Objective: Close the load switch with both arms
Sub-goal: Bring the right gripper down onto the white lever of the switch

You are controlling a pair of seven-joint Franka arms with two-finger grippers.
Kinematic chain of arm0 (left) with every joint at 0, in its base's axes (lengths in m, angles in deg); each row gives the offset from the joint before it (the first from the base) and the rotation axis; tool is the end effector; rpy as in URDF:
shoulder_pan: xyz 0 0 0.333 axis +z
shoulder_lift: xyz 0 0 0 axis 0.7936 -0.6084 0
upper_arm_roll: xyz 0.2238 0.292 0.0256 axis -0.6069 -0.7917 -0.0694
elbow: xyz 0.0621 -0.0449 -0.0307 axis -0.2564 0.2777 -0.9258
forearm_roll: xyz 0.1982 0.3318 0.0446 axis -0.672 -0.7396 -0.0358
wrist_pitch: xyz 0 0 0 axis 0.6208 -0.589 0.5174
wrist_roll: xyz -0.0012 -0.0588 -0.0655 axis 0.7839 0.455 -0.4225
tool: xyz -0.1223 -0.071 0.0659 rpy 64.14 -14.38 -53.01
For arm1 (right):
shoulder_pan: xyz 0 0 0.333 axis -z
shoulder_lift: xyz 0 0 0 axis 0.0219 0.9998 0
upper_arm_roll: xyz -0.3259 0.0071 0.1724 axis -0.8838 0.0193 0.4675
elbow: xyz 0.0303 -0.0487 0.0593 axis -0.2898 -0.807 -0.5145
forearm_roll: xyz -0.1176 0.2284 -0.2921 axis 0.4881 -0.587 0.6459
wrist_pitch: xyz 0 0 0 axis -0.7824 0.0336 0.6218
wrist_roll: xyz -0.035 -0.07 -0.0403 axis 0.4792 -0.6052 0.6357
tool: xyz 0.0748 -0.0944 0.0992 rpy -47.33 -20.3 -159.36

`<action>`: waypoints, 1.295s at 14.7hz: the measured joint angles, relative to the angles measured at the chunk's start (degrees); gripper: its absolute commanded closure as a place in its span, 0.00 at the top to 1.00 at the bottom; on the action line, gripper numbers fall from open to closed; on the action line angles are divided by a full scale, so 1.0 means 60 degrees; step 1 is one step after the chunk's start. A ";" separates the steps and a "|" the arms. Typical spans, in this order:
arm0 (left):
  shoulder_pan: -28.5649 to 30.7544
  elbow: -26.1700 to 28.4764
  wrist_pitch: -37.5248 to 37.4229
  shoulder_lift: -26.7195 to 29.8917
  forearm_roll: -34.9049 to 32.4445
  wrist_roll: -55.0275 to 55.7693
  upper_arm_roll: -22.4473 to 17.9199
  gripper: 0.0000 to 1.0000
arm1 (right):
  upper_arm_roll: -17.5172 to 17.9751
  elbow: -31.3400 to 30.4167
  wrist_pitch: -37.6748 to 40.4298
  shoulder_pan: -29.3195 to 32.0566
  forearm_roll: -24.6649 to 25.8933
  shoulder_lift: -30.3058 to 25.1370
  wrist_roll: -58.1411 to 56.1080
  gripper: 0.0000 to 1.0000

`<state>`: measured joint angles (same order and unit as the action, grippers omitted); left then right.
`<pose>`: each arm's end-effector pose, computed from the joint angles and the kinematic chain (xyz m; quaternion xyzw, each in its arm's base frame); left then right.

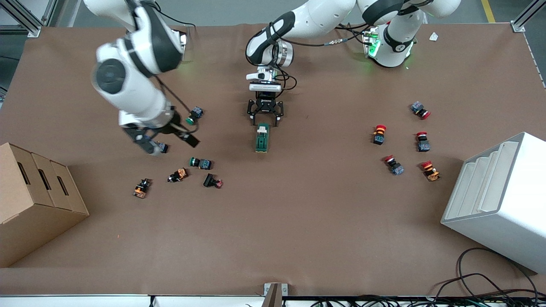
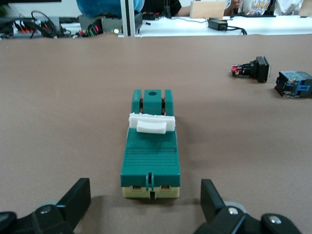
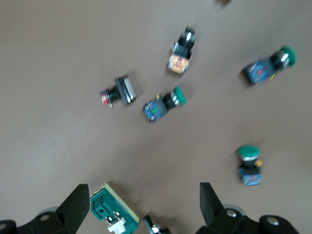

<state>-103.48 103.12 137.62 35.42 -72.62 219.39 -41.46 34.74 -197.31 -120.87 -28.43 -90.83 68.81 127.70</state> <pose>0.2692 -0.5921 0.0833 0.8427 -0.0346 0.5367 0.0242 0.5143 0.2673 0.4025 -0.9307 0.3615 0.0396 0.0400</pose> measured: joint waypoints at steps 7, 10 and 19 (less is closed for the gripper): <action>-0.0249 -0.0066 -0.0270 -0.0091 -0.0018 0.0046 -0.0164 1.00 | 0.0008 -0.0362 -0.3179 -0.1759 -0.1183 0.1687 0.1402 1.00; -0.0276 -0.0067 -0.0334 -0.0113 -0.0057 0.0046 -0.0181 1.00 | 0.0008 -0.0361 -0.4078 -0.2506 -0.1185 0.2262 0.2245 1.00; -0.0344 -0.0108 -0.0562 -0.0205 -0.0113 0.0046 -0.0185 1.00 | -0.0002 -0.0422 -0.5332 -0.3444 -0.1188 0.3172 0.3231 1.00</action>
<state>-105.55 102.47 134.24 34.19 -73.30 219.67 -42.57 34.73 -199.85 -152.86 -49.09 -97.96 87.85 147.09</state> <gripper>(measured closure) 0.000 0.000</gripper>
